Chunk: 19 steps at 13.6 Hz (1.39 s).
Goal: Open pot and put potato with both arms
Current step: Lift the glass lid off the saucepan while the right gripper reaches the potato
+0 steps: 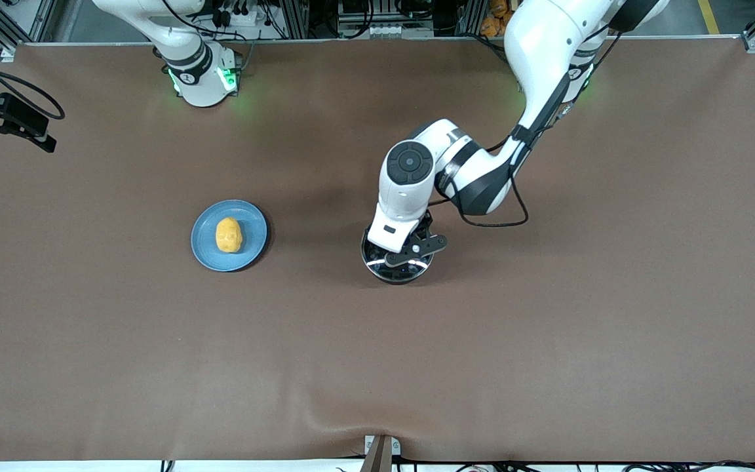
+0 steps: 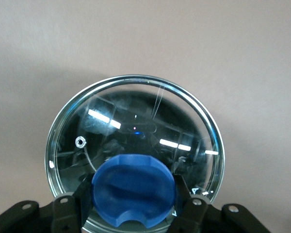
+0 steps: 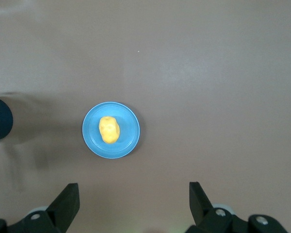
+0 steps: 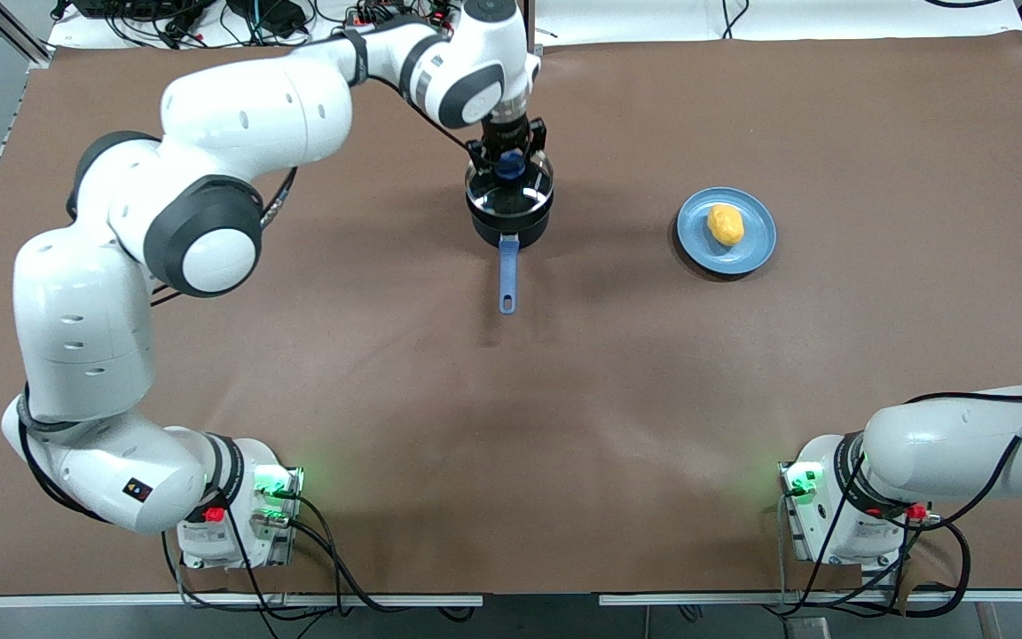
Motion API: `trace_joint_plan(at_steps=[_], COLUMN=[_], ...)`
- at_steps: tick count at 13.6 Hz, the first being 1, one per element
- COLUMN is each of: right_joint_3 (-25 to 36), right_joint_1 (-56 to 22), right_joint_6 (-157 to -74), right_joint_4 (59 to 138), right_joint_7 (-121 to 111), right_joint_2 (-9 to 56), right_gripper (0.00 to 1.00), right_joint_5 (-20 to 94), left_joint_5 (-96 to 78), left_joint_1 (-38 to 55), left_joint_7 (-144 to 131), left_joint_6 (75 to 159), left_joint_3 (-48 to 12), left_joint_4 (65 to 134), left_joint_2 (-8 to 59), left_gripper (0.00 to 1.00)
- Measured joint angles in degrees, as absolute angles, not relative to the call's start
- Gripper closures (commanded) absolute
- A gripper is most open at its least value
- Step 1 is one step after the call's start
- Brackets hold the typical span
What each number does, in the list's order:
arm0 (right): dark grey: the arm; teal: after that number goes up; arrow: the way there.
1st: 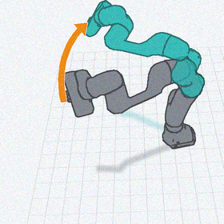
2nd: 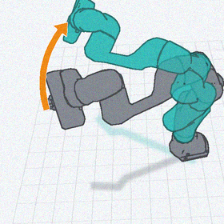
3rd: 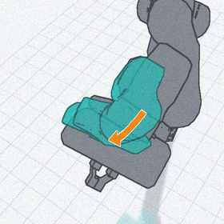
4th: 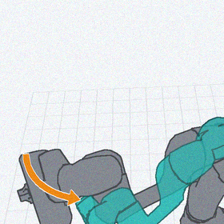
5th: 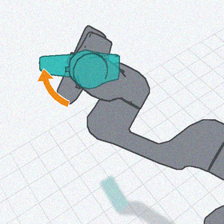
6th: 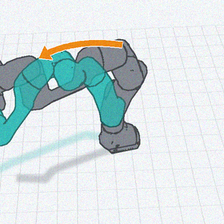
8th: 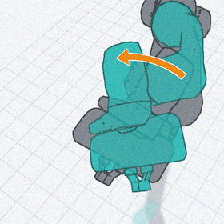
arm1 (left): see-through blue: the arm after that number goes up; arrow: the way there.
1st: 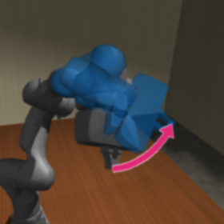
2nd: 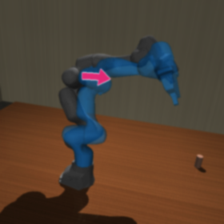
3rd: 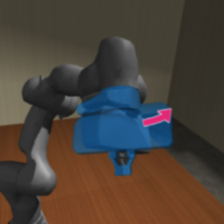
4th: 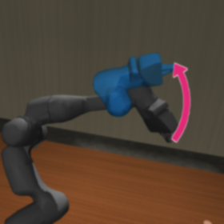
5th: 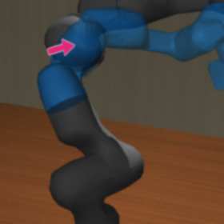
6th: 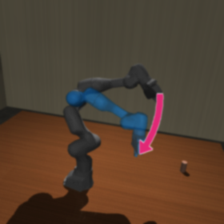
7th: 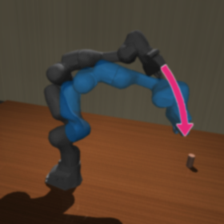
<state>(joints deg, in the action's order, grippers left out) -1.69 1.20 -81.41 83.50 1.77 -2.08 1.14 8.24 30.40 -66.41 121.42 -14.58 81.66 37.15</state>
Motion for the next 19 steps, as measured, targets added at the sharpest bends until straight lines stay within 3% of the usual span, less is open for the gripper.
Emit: trace_joint_plan(at_steps=[6, 12, 19], right_joint_3=[-1.72, -2.38, -2.79], right_joint_1=[1.21, 0.53, -1.91], right_joint_6=[-81.54, -85.11, -90.92], right_joint_4=[83.52, 83.56, 85.32], right_joint_7=[1.8, 1.66, 2.43], right_joint_2=[-1.73, 4.17, 15.16], right_gripper=[0.0, 0.0, 0.0], right_joint_5=[1.12, 1.21, 1.92], left_joint_5=[8.28, 3.97, 1.95], left_joint_1=[22.27, 6.93, -3.74], left_joint_7=[-59.65, -38.54, -22.27], left_joint_6=[108.6, 106.59, 103.07], left_joint_3=[-14.6, -14.58, -14.49], left_joint_4=[82.0, 91.63, 93.21], left_joint_2=[24.39, 11.64, 7.88], left_gripper=[0.58, 0.58, 0.58])
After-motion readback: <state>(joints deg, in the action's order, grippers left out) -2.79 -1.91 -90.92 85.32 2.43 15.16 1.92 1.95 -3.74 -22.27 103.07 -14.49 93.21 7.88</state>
